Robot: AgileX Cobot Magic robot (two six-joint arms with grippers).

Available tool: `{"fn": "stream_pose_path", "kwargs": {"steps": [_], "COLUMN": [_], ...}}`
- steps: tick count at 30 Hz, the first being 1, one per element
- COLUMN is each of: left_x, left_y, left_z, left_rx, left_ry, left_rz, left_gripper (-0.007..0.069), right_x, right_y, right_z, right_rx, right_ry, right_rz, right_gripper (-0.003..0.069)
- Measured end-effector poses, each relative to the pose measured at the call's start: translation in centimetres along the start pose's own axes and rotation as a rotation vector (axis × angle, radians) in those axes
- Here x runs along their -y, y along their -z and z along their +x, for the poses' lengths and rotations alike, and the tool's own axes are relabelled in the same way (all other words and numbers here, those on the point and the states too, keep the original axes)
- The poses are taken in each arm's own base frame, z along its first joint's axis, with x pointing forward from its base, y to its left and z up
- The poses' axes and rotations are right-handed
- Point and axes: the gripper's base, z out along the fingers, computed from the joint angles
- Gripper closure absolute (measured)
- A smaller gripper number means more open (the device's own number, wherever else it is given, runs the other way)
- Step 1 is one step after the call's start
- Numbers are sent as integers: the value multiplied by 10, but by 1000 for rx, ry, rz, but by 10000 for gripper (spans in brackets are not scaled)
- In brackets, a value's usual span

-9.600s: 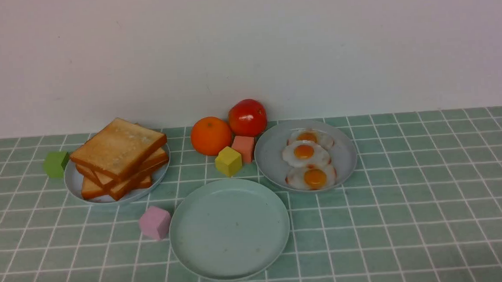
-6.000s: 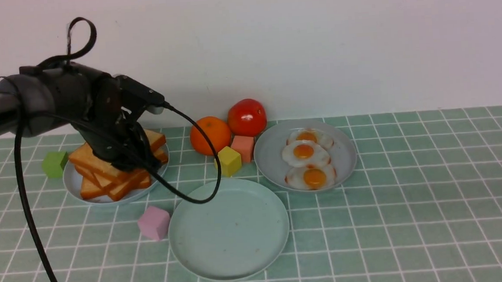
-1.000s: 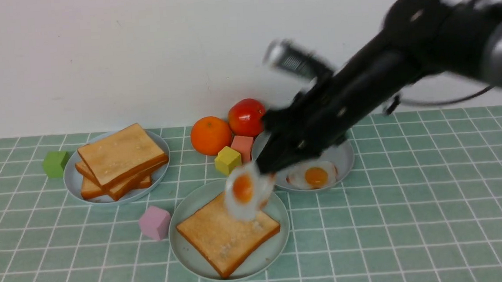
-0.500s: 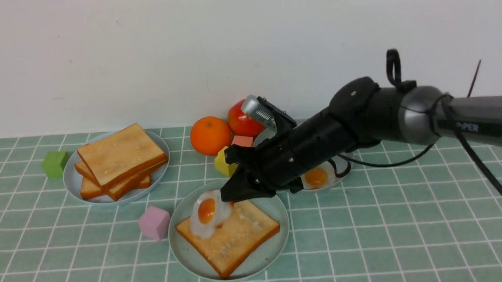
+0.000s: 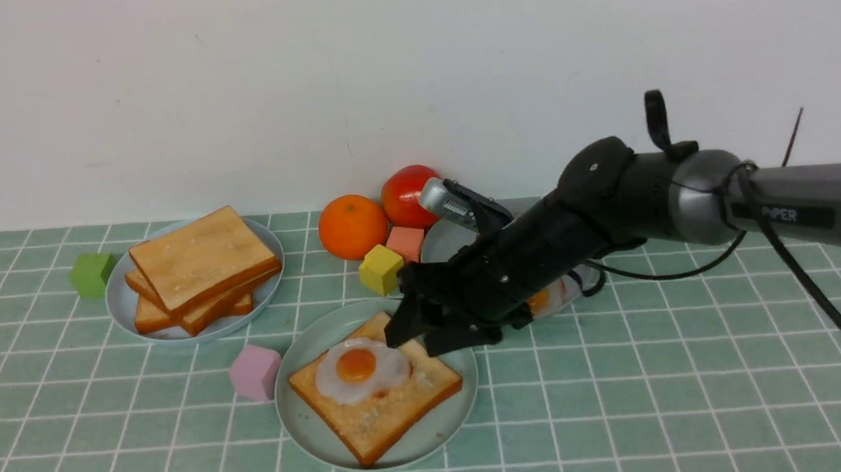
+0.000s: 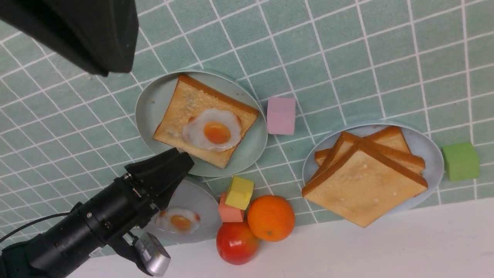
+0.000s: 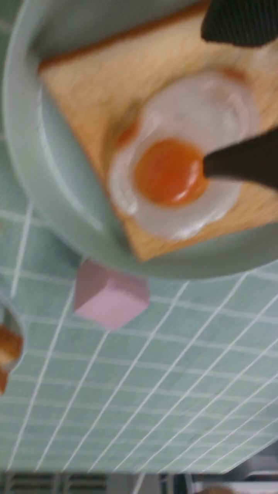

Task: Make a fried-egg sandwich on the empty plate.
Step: Use the right arm to place the fried egg on the slice of bread in the middle, then use the left arm to grab a slice of bread

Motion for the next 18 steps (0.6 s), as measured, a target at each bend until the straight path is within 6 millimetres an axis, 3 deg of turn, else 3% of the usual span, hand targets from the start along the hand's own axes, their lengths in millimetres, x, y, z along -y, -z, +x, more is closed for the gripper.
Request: {"fn": "stream_pose_path", "kwargs": {"steps": [4,10,11,12,15,17,18], "left_x": [6,19,19,23,23,12,10], "left_y": [-18,-88,-88,-112,-153,-183,-186], "left_z": [0,2,2,1,-5,-16,-17], "left_rx": [-90,-318,-314,-371,-449,-491,-496], "left_ry": [17,-36,-38,-67,-123,-133,-132], "left_rz": [5,-32,-31,-49,-105,-162,-167], "left_gripper": [626,632,634,638,638,638,638], "right_x": [-8,-65,-69,-84,-108,-121,-122], "right_y": [35,121,127,149,182,207,210], "right_z": [5,31,34,44,63,82,84], "right_rx": [-79,-132,-131,-118,-57,-4,1], "right_ry": [96,345,357,396,448,487,488], "right_rz": [65,256,270,329,403,444,448], "right_gripper": [266,550,568,631,670,671,671]}}
